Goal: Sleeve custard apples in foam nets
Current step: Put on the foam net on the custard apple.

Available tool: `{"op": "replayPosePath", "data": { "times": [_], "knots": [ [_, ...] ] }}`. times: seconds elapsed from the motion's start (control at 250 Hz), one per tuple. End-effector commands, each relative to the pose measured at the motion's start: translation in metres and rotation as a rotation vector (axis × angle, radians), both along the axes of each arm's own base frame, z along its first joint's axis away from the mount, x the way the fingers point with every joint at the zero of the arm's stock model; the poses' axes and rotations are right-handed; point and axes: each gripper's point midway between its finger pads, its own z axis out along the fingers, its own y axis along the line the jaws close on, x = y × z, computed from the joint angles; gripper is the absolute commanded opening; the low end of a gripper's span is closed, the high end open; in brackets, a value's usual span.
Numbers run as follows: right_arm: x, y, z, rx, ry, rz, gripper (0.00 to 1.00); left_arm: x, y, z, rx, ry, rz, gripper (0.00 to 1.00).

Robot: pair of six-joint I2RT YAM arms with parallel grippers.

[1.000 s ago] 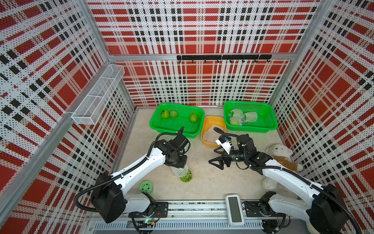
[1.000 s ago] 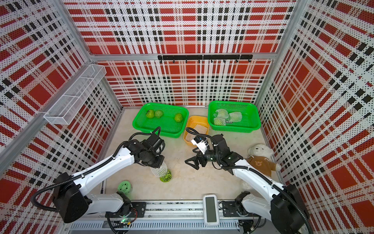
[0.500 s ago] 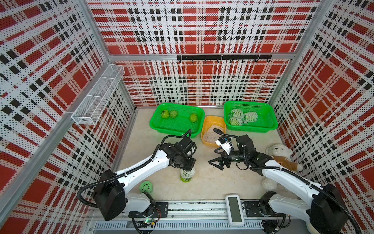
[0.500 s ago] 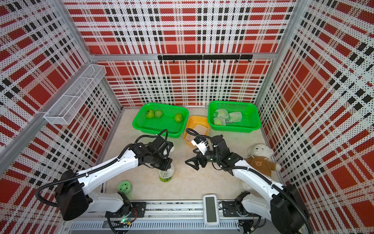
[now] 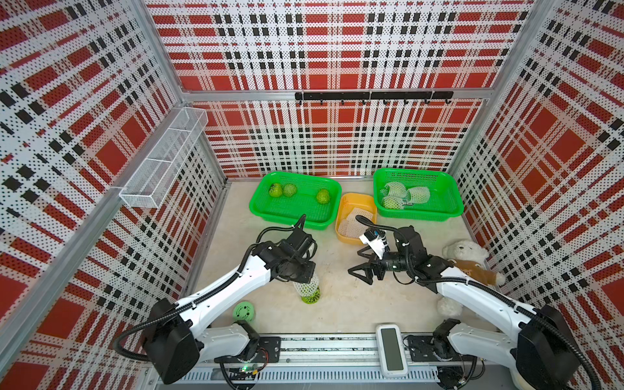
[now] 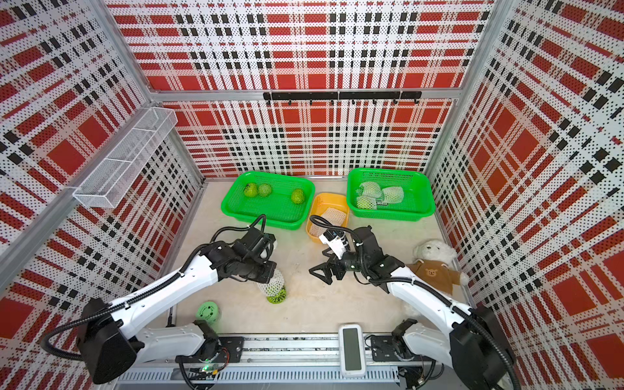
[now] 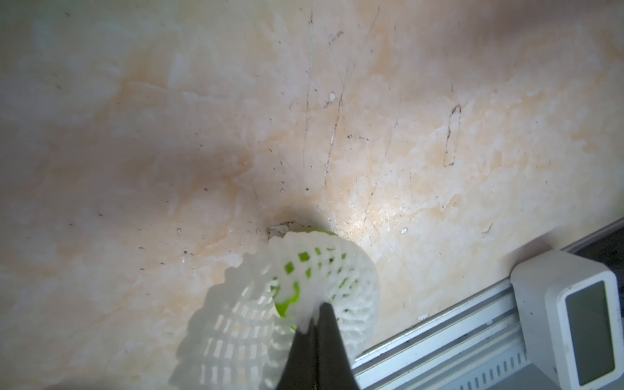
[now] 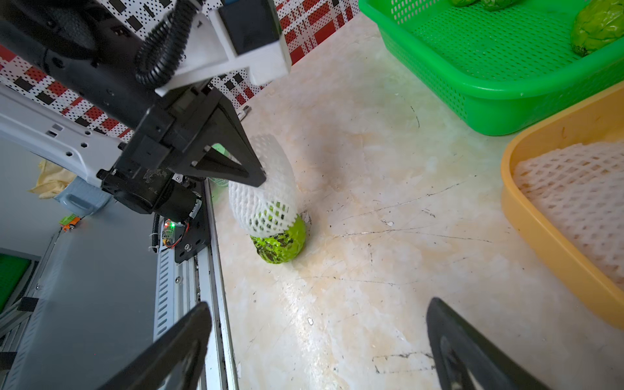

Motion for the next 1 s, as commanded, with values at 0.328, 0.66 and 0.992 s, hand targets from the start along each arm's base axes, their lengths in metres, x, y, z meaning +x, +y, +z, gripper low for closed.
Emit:
{"op": "replayPosePath", "data": {
  "times": [0.328,0.66,0.992],
  "knots": [
    [-0.001,0.005,0.007,0.031,-0.045,0.021,1.0,0.024,-0.03,-0.01,-0.047,-0.003,-0.012,0.0],
    [0.002,0.009,0.004,0.028,-0.041,0.04,1.0,0.008,0.021,-0.005,0.013,0.007,0.087,0.0],
    [0.0,0.013,0.001,0.025,-0.026,0.062,1.0,-0.016,-0.012,-0.008,-0.072,-0.027,0.039,0.0]
  ]
}}
